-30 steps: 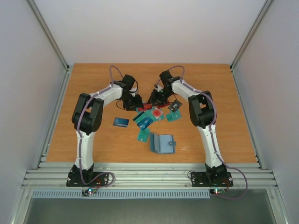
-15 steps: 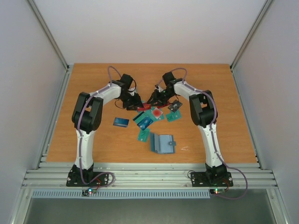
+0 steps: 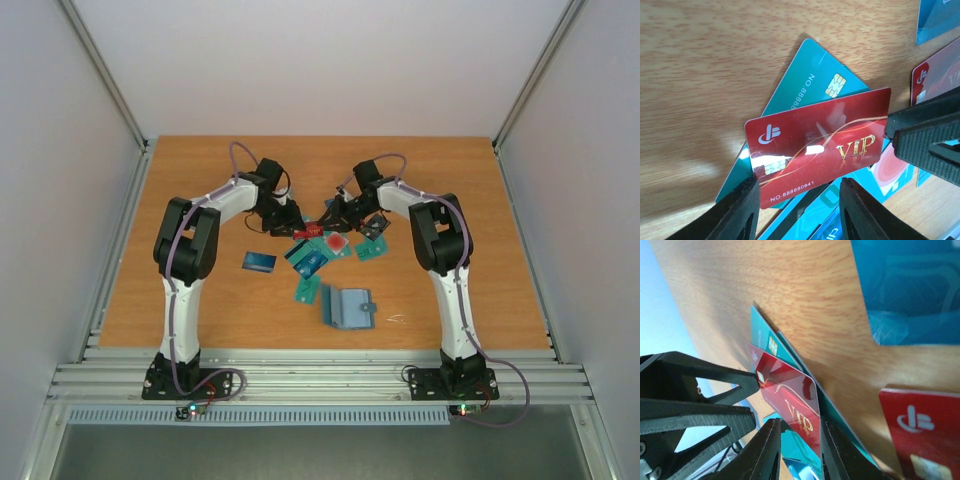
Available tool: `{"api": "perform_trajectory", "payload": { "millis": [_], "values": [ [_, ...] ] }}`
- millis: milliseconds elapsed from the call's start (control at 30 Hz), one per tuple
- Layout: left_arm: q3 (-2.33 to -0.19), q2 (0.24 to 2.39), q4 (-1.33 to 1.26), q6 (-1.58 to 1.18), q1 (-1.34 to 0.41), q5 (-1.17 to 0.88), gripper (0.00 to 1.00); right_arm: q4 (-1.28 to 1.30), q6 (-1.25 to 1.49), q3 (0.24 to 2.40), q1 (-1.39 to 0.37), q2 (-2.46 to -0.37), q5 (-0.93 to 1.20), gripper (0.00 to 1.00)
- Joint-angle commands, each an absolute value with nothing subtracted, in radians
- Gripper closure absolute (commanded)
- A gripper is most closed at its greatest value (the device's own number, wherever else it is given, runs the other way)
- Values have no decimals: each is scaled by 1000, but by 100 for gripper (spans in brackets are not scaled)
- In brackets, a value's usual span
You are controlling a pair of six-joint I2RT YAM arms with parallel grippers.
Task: Put the credit cards into the card holder
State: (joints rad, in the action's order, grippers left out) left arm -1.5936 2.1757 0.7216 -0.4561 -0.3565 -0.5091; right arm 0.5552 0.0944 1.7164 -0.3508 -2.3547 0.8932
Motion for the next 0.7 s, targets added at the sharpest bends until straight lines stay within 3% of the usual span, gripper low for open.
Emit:
{"api": "perform_trajectory", "payload": {
  "millis": [0, 333, 667],
  "values": [
    [-1596, 2261, 660, -423, -382, -561, 55, 433, 135, 1676, -397, -2275, 1031, 76],
    [-1607, 2262, 666, -413, -383, -575, 56, 331, 177, 1597, -397, -2229, 1043, 77],
    [-1612, 2263, 673, -409, -382, -581, 56, 391, 147, 1619, -408, -2262, 1002, 77]
  ]
}}
